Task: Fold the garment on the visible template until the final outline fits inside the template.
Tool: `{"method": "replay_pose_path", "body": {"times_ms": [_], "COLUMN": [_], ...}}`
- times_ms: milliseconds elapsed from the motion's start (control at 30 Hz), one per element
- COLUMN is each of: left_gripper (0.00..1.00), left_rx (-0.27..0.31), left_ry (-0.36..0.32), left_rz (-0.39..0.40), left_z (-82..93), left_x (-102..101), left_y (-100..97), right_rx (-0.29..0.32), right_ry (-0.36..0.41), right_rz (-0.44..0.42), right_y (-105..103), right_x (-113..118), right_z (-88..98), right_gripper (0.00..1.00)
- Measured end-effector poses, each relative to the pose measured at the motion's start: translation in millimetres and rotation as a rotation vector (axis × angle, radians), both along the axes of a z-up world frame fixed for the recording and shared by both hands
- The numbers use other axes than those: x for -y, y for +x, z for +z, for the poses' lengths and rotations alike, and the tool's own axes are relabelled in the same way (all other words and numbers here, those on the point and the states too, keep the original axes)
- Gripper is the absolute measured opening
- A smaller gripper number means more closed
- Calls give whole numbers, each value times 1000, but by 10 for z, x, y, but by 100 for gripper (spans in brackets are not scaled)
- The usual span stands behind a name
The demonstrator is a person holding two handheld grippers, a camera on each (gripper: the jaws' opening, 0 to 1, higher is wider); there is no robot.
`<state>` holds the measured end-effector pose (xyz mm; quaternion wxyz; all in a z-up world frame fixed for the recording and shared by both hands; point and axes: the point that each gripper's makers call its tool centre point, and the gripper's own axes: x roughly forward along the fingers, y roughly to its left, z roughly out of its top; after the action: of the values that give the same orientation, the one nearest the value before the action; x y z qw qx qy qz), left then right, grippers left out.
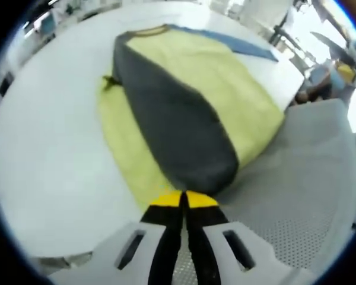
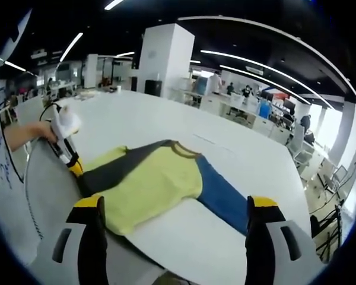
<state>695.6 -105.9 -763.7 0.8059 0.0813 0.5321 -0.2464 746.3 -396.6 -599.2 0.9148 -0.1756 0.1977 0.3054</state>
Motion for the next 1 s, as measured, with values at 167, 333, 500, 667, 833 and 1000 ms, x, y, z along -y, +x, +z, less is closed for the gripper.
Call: {"method": "replay_pose_path", "body": {"times_ms": [167,333,500,667,833,1000], "left_gripper": [0,0,0,0,0,0], "left_rx": [30,57,91,126,154,173], "left_ry": [2,22,41,58,88,123], "left_rz": [17,21,17,19,12,1], "left_z": [89,169,274,364,451,542], "left_x": [-54,-102,-148,-231,-338,-452], "left_y": [64,107,173,264,346,418], "right_rx": [-1,5,7,-11,-6,-10], "right_ry": [-3,-4,-7,-31,-22,-29], "right_rz": [10,18,23,31,23,19], "right_y": [6,12,7,-30,-33,-42], "right_x": [-29,-60,-77,-81,-72,-62], "right_z": [3,26,32,-31,-14,-23], "right_gripper": [98,98,99,99,99,98]}}
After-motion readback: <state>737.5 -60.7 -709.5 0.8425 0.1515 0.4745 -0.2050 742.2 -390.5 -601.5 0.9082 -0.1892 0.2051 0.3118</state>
